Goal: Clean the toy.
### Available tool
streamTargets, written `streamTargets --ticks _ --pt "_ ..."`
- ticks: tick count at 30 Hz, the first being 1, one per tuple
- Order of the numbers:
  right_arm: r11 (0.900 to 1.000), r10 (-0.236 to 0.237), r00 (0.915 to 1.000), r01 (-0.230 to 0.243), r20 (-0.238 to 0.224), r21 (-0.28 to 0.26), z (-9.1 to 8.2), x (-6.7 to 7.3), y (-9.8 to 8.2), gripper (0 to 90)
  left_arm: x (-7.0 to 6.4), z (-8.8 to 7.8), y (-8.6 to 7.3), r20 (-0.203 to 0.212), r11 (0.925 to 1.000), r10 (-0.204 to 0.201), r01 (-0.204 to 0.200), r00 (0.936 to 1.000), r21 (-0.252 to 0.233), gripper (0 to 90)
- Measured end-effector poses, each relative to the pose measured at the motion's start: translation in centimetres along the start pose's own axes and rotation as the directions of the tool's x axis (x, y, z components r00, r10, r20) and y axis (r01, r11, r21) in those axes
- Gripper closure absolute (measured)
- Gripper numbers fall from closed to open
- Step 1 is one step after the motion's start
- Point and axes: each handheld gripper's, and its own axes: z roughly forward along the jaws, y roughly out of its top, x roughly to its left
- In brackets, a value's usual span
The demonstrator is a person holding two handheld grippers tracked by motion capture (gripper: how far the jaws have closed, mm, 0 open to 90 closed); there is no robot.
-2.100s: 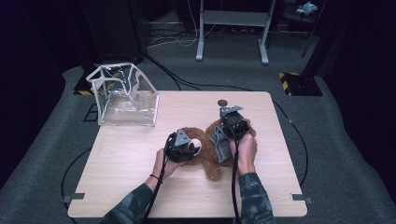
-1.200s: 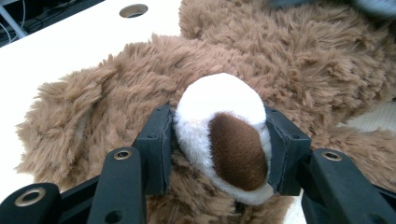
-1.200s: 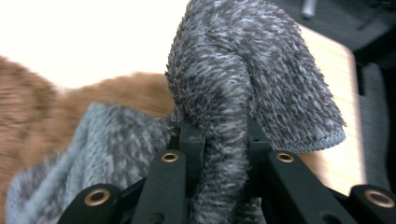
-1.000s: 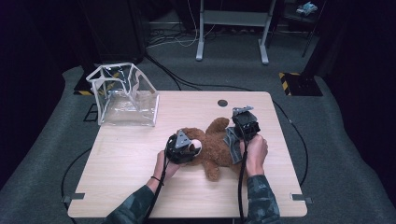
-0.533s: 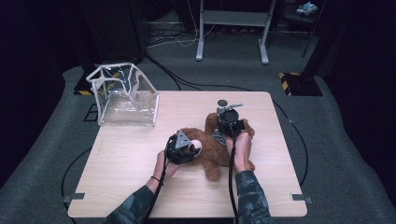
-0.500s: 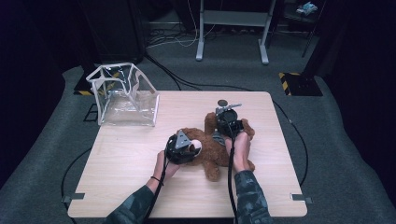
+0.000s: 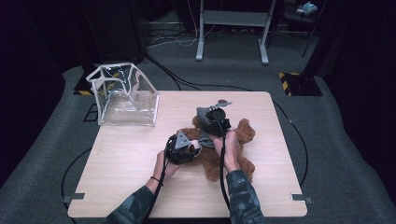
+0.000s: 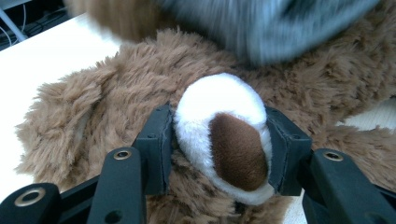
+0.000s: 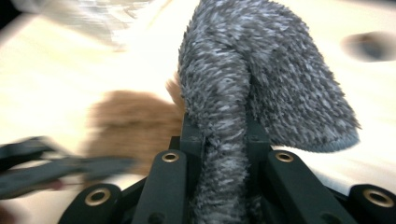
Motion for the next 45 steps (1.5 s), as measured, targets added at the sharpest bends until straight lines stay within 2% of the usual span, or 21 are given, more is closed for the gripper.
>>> streamTargets --ticks 3,6,9,11,13,14,17,20,21,23,24,25,28,30,31,33,36,38,42,43,45 --pt "1.0 0.003 0.9917 -0.003 0.129 -0.005 -1.5 -1.2 -0.2 76.4 0.0 0.0 0.0 0.001 1.0 -0.001 0.001 1.0 -0.001 49.7" --pt "1.0 -0.005 0.9656 0.002 0.26 0.012 -2.0 -2.3 -0.6 76.3 0.0 0.0 0.0 0.005 1.0 0.001 -0.001 1.0 0.004 49.7" --pt "0.998 0.005 0.9589 -0.021 0.284 0.053 -1.1 -2.8 -1.2 76.3 0.0 0.0 0.1 0.001 1.0 0.004 -0.004 1.0 0.006 49.7" --pt "0.999 -0.003 0.9738 -0.009 0.227 0.051 -0.2 -2.3 -1.3 76.3 0.0 0.0 0.0 -0.003 1.0 0.005 -0.005 1.0 0.003 49.7" --pt "0.999 -0.009 0.9918 0.003 0.128 0.045 0.5 -1.4 -1.1 76.4 0.0 0.1 0.0 -0.004 1.0 0.006 -0.006 1.0 0.003 49.7" --pt "0.999 -0.024 0.9965 0.021 0.08 0.046 0.9 -0.7 -1.0 76.4 0.0 0.0 0.0 -0.004 1.0 0.006 -0.006 1.0 0.003 49.7" --pt "0.996 -0.047 0.9987 0.045 0.02 0.075 1.7 0.9 -0.9 76.4 0.0 0.0 0.0 -0.003 1.0 -0.001 0.001 1.0 0.001 49.6" --pt "0.998 -0.015 0.994 0.022 -0.109 0.064 0.7 0.1 -0.9 76.5 0.0 0.0 -0.1 0.0 1.0 0.001 -0.001 1.0 0.001 49.6" --pt "0.999 0.002 0.9931 0.004 -0.117 0.049 0.1 -0.4 -1.0 76.4 0.0 0.0 0.0 -0.008 1.0 0.0 0.0 1.0 -0.001 49.6" --pt "1.0 0.001 0.9989 0.0 -0.047 0.02 -1.2 -0.9 -1.0 76.3 0.0 0.1 0.0 -0.009 1.0 0.001 -0.001 1.0 -0.004 49.5" --pt "1.0 0.004 0.9997 -0.004 -0.025 0.0 -1.5 -1.1 -1.0 76.1 -0.1 0.1 0.0 -0.009 1.0 -0.004 0.004 0.9999 -0.005 49.5" --pt "1.0 0.005 0.9996 -0.005 -0.026 -0.003 -1.8 -1.3 -1.1 75.9 -0.1 0.1 0.0 -0.009 1.0 -0.001 0.001 1.0 -0.004 49.4" --pt "0.999 -0.013 0.9999 0.013 0.001 0.038 -1.1 -1.3 -1.5 75.8 -0.1 0.0 0.0 -0.006 1.0 -0.003 0.003 1.0 -0.001 49.4" --pt "0.997 -0.023 0.999 0.02 0.039 0.069 -0.5 -1.1 -1.9 76.0 -0.1 0.0 0.0 -0.002 1.0 0.0 0.0 1.0 0.004 49.5" --pt "0.996 -0.054 0.9964 0.049 0.066 0.069 -0.4 -1.3 -2.1 76.1 -0.1 0.0 0.0 -0.002 1.0 0.003 -0.003 1.0 0.005 49.5" --pt "0.996 -0.042 0.9959 0.036 0.08 0.077 -0.6 -1.6 -2.3 76.2 -0.1 0.0 0.0 -0.002 1.0 -0.002 0.002 1.0 0.002 49.5" --pt "0.995 -0.055 0.9879 0.043 0.145 0.086 -1.1 -2.3 -2.6 76.3 -0.1 0.0 0.0 -0.001 1.0 -0.004 0.004 1.0 0.001 49.5" --pt "0.994 -0.052 0.9748 0.029 0.217 0.106 -1.7 -3.0 -2.9 76.3 -0.1 0.0 0.0 0.003 1.0 -0.003 0.003 1.0 0.003 49.5" --pt "0.99 -0.047 0.9512 0.004 0.305 0.141 -2.5 -4.9 -3.4 76.2 -0.1 0.0 0.0 0.002 1.0 -0.003 0.003 1.0 0.0 49.5" --pt "0.99 -0.033 0.9499 -0.012 0.311 0.143 -2.6 -5.2 -3.4 76.2 -0.1 0.0 0.0 0.002 1.0 -0.004 0.004 1.0 -0.001 49.5" --pt "0.993 0.011 0.9609 -0.043 0.277 0.111 -3.0 -5.6 -3.4 76.0 -0.1 0.0 0.0 0.001 1.0 -0.004 0.004 1.0 0.002 49.4"
